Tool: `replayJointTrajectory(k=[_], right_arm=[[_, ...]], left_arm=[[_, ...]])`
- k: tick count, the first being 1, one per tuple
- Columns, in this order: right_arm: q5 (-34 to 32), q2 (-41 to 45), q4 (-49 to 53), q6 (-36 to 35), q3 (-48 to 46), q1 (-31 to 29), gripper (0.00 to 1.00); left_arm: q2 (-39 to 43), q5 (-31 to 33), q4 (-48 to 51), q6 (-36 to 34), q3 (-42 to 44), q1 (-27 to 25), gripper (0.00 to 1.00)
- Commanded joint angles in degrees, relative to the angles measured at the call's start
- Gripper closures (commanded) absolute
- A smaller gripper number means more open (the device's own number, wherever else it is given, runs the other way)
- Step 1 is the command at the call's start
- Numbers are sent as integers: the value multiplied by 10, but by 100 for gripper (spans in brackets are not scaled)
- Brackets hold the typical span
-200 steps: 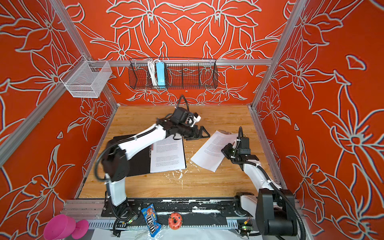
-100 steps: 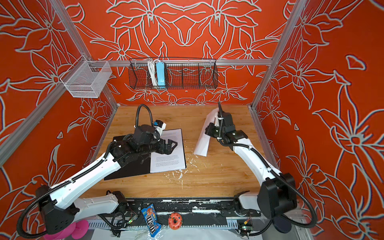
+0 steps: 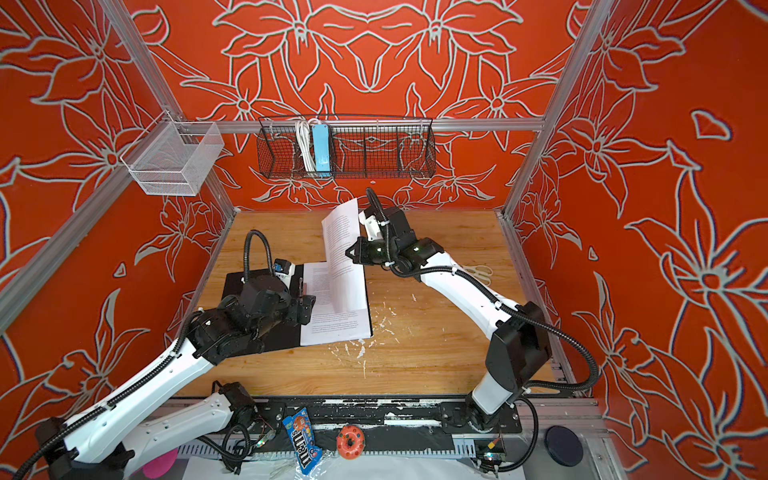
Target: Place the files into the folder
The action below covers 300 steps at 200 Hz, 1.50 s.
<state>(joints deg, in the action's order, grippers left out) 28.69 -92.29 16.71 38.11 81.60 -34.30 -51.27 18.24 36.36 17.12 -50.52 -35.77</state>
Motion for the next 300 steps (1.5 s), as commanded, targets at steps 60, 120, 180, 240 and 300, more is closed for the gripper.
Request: replayJointTrajectory(k=[60,120,180,240,300], right_arm=[[-21,-187,-16,-55,-33,18,100],[-27,-224,-5,-66,-20,5,100],[-39,-242,-8,-39,1,-7,100],[-35,-266,-15,-21,26,-26,100],[-36,-270,-14,-16,33,-31,100]], left_arm=[[-40,-29,5,11,-14,23,2],[-77,-52,11,10,-23,27,2],[-93,-74,14,10,-26,30,2],[-112,-97,23,5,-35,31,2],[-113,-106,22,4,-36,31,2]])
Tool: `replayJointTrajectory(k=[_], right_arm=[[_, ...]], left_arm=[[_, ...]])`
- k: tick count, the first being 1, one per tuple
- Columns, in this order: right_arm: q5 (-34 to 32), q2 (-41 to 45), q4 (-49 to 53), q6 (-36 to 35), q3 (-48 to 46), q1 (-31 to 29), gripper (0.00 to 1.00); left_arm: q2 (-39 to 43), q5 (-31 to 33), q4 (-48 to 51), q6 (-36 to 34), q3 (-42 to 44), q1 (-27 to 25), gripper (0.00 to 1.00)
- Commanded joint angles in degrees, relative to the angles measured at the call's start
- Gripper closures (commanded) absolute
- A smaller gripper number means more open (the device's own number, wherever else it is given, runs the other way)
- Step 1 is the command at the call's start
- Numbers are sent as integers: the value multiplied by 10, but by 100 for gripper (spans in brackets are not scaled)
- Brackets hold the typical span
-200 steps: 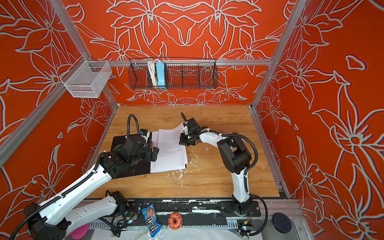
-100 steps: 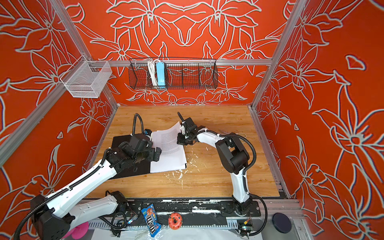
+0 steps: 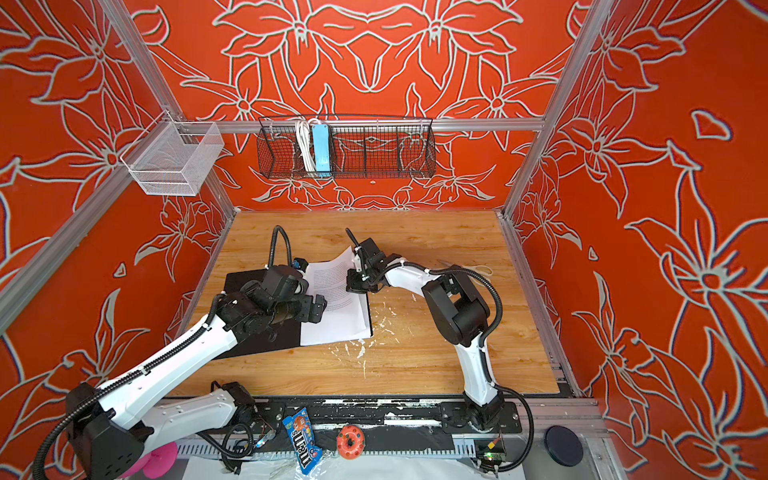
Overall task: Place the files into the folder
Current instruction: 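Lower the sheet onto the folder stack with the right gripper, pressing toward the clip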
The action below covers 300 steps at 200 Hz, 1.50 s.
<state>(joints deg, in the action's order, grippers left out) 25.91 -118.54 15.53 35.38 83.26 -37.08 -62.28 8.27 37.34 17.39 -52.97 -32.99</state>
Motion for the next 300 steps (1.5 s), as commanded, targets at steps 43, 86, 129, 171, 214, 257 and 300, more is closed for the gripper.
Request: replayJointTrajectory(k=[43,86,129,171,214,257,300], right_arm=[[-7,-10,-2,19,18,-4,100],[-9,-10,-3,24,18,-7,100],[-6,-10,-3,27,20,-10,100],[-4,-15,-5,27,24,-12,100],[-6,-15,-3,27,26,-12,100],[-8,-11,-1,26,25,-13,100],[-14,-1,9,21,24,-13,89]], left_arm=[[-5,-9,13,2,-12,3,2],[-10,-13,14,1,-13,3,2],[-14,-17,16,1,-15,4,2],[-16,-21,17,1,-16,4,2],[-20,-25,18,1,-17,4,2],[-25,-32,21,1,-20,6,2],[-27,-40,21,1,-20,8,2]])
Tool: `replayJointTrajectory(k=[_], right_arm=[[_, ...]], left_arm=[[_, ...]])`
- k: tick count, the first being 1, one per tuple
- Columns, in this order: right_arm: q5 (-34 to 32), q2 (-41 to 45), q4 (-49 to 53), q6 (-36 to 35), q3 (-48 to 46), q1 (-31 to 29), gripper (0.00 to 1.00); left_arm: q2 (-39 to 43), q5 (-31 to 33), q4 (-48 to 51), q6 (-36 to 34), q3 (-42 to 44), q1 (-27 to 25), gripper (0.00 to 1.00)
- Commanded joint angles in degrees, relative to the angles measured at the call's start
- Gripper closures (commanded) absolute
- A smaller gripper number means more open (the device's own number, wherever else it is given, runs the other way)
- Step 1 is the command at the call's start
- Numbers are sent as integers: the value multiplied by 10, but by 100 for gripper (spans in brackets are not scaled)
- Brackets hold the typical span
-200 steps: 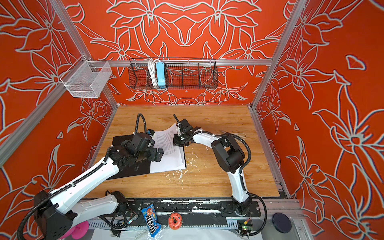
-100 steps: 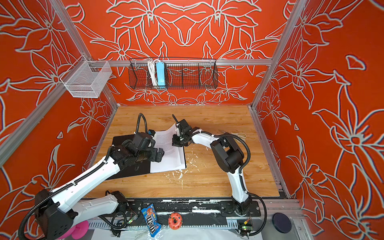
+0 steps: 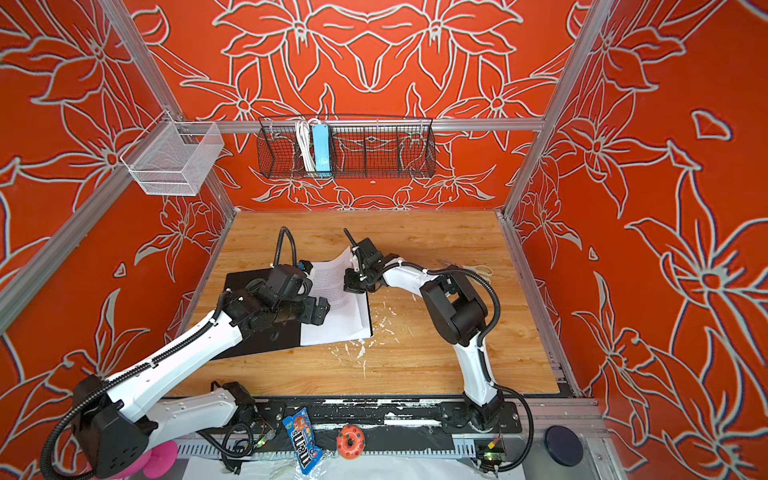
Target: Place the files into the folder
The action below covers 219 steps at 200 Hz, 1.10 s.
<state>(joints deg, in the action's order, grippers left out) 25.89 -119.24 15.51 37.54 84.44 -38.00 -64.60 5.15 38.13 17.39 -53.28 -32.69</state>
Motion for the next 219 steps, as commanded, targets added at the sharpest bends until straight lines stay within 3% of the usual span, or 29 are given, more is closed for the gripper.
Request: replayJointTrajectory(k=[1,30,49,78,105,123,143,181,219], right_arm=[[-14,6,9,-1,13,-4,89],[-28,11,26,-5,15,-5,74],[-56,18,50,-9,18,-5,55],[-158,37,119,-42,32,-8,21],[-230,54,145,-73,29,-6,4],[-213,60,146,-83,27,6,2],[-151,74,109,-81,-2,22,2],[-95,91,77,-78,-39,29,3],[-67,115,45,-71,-94,38,3]], left_arm=[[-4,-9,13,2,-18,5,2],[-4,-13,13,2,-19,8,2],[-4,-14,14,3,-19,9,2],[-6,-19,19,11,-22,17,2],[-10,-45,17,61,-27,44,2],[-1,-72,-42,122,12,58,2],[-15,-124,-84,170,37,106,2],[-50,-186,-169,202,84,221,2],[-115,-212,-244,209,104,286,2]])
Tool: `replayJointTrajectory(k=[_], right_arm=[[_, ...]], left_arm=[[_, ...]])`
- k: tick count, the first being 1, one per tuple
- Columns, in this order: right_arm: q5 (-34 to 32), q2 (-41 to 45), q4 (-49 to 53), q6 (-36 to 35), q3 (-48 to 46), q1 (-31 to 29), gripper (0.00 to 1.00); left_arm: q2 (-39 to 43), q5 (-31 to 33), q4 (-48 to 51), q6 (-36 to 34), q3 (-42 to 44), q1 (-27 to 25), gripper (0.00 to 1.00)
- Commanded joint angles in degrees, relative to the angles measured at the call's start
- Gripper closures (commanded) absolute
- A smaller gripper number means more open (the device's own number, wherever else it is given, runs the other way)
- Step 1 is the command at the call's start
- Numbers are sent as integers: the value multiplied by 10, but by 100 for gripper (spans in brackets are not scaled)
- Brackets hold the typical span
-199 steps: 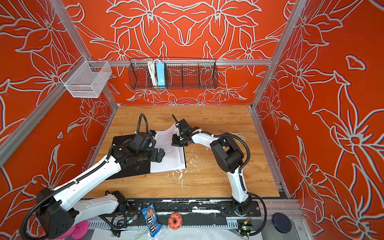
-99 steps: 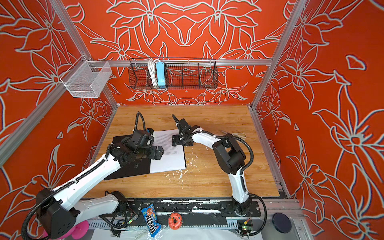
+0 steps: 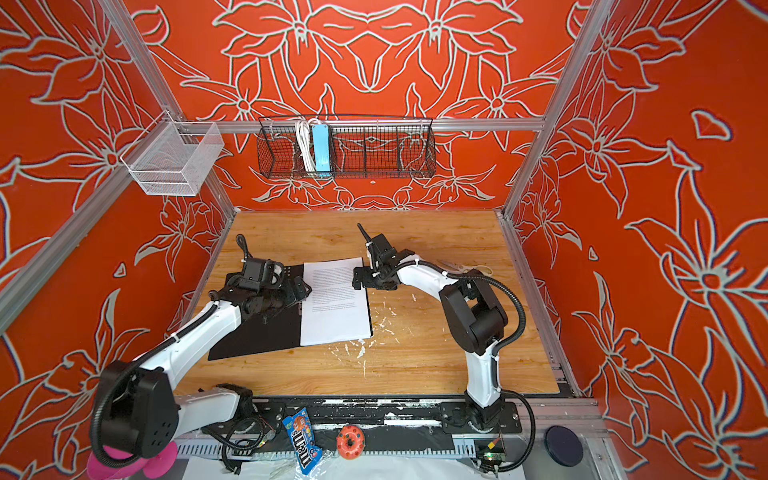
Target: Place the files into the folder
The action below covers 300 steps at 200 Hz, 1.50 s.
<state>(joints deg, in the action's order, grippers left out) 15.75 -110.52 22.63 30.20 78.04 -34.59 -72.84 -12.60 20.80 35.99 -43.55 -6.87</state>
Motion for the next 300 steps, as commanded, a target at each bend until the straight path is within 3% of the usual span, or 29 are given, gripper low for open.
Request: replayJointTrajectory(k=[1,66,104,152,192,248,275,300], right_arm=[[36,28,-27,3,-31,5,2],[88,49,-63,19,-89,33,3],[94,64,-67,21,-116,47,4],[98,65,-84,48,-148,89,6],[55,105,-83,60,-189,119,7],[21,155,-51,49,-226,199,6],[42,144,-46,39,-214,230,6],[53,140,-59,33,-218,245,6]], left_arm=[[-36,-35,-71,23,6,29,2],[-179,-76,-105,-1,-37,45,2],[-240,-138,-106,-9,-62,37,2],[-257,-134,-120,-1,-64,-19,2],[-305,-128,-133,25,-107,-85,2],[-339,-109,-230,174,-112,-181,2],[-349,-86,-228,205,-136,-223,2],[-351,-87,-232,224,-142,-232,2]])
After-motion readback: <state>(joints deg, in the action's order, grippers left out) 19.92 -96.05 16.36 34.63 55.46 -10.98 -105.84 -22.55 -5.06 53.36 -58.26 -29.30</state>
